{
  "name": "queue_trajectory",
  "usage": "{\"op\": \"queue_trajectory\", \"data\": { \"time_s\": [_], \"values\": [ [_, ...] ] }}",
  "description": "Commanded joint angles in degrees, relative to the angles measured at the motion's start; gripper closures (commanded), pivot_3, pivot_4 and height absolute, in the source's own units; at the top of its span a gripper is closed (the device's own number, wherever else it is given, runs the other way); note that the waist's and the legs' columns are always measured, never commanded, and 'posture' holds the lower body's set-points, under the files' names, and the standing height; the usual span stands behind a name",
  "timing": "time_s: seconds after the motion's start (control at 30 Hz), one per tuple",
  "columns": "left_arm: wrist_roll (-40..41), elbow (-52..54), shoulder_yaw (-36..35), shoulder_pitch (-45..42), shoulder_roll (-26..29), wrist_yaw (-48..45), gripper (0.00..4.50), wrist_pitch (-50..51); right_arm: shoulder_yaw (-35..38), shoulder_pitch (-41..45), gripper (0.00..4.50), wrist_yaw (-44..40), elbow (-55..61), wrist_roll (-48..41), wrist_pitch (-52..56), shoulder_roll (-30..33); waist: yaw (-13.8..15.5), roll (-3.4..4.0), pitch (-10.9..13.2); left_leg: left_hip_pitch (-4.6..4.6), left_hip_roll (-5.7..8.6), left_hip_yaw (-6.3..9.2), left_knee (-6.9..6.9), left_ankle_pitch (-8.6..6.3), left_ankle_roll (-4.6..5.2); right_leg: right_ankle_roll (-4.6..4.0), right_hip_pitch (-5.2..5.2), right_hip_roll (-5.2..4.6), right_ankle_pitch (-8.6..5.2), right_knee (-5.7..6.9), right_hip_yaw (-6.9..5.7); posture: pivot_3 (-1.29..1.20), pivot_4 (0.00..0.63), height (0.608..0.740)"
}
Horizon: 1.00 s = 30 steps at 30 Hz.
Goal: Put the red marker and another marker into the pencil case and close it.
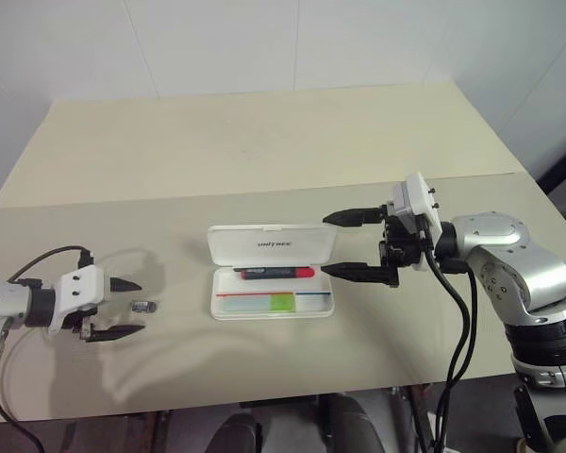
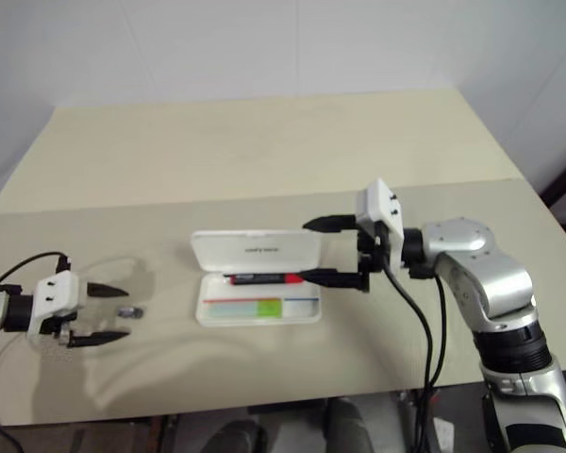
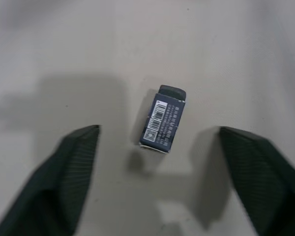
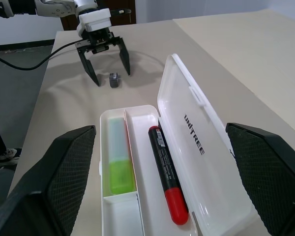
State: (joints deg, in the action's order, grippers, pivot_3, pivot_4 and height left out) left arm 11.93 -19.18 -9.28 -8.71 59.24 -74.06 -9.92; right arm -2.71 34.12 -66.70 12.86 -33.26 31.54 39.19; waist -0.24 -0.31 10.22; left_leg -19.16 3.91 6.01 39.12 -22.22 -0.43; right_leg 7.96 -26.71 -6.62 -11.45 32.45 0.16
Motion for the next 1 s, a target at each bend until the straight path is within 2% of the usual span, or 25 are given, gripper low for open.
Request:
{"op": "queue_trajectory", "data": {
  "time_s": [0.03,0.23,0.27,0.47,0.87,1.0],
  "values": [
    [-0.19,-0.43,-0.45,-0.48,1.38,-0.47,1.93,-0.27,1.73,-0.07,0.0,0.29,1.91,-1.29,-0.32,0.14,0.01,0.0,0.0,0.0,0.0,0.0,0.0,0.0,0.0,0.0,0.0,0.0,0.0,0.0,0.0,0.0,0.15,0.74],
    [-1.18,-0.54,-0.34,0.77,1.65,-0.07,4.0,-2.04,1.71,0.1,0.0,0.47,1.95,-1.44,-0.4,0.1,-0.01,0.0,0.0,0.02,0.0,-0.02,0.02,0.0,0.0,0.0,0.0,0.0,0.0,0.02,0.01,0.0,0.15,0.74],
    [-1.25,-0.31,-0.28,0.87,1.52,0.18,4.2,-2.01,1.65,0.25,0.0,0.55,1.86,-1.45,-0.37,0.03,0.01,0.0,0.0,0.02,0.0,-0.03,0.02,0.0,0.0,0.0,0.0,0.0,0.0,0.02,0.01,0.0,0.15,0.74],
    [0.83,4.09,-1.15,2.18,0.32,1.63,4.2,0.09,1.44,0.19,0.0,0.61,1.84,-1.32,-0.49,0.04,0.02,0.0,0.0,0.03,-0.01,-0.03,0.02,0.0,0.0,-0.01,0.0,0.0,0.0,0.04,0.02,0.0,0.15,0.74],
    [8.88,21.36,-6.84,6.98,-0.06,3.27,4.2,10.56,1.08,-0.64,0.0,0.48,1.35,-0.37,-1.19,0.25,-0.01,-0.01,0.0,0.03,-0.04,-0.05,0.02,-0.03,0.02,-0.01,0.0,0.0,0.0,0.01,0.03,0.0,0.15,0.74],
    [9.76,24.94,-6.1,6.0,-0.87,4.38,4.2,13.17,1.32,-1.01,0.0,-0.29,1.1,-0.03,-1.55,1.0,0.03,-0.01,0.0,0.06,-0.07,-0.1,0.02,-0.03,0.02,-0.01,0.0,0.02,0.01,0.02,0.05,0.0,0.15,0.74]
  ]
}}
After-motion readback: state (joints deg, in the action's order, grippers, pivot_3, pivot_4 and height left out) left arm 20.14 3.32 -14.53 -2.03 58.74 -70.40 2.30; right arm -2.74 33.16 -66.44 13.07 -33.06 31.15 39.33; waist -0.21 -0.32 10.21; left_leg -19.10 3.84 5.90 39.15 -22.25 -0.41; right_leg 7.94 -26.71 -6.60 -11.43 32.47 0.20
